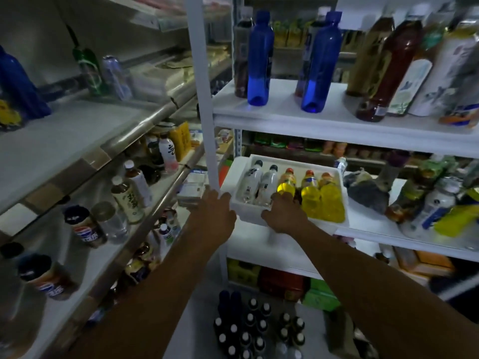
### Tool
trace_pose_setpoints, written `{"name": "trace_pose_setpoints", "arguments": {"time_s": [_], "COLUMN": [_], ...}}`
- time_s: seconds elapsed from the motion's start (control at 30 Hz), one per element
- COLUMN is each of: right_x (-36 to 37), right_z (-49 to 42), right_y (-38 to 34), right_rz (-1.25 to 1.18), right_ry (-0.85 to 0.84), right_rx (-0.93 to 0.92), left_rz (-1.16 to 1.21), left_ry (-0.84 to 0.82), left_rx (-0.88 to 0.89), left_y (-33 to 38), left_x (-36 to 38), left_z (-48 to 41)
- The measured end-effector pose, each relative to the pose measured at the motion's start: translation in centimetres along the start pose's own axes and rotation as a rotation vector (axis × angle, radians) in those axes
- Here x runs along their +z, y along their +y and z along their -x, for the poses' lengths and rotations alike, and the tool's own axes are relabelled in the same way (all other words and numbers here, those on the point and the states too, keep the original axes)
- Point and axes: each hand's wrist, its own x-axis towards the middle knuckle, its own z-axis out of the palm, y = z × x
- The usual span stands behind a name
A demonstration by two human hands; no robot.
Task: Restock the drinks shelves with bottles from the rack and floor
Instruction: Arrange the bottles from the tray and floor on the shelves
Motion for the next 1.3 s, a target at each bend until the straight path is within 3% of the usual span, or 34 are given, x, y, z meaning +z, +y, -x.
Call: {"name": "trace_pose_setpoints", "arguments": {"time_s": [0.3,0.63,0.8,0.9,1.13,1.3], "right_x": [2.2,5.2,4.9,5.3,5.3,1.9], "right_z": [-10.9,-18.1,-19.8,-20.8,-20.0,-16.7], "right_y": [-0.7,-2.6,-1.9,-0.9,1.3,2.8], "right_rz": [-0.225,0.292,0.289,0.056,-0.615,-1.058], "right_ry": [0.051,-0.059,-0.229,-0.274,0.06,0.139], "right_rx": [0.294,0.351,0.238,0.315,0.408,0.43], "left_rz": [0.139,0.27,0.357,0.384,0.365,0.116], "left_ry": [-0.155,-0.253,-0.281,-0.281,-0.25,-0.259], "left_rx": [0.124,0.124,0.04,0.022,0.004,-0.033], "left_y": [-3.5,-7.8,-6.6,-5.3,-2.1,0.0], "left_x": [3.9,7.7,9.1,9.6,9.9,11.3], "left_z": [-8.5,-13.7,-14.5,-15.2,-18.5,-21.7]}}
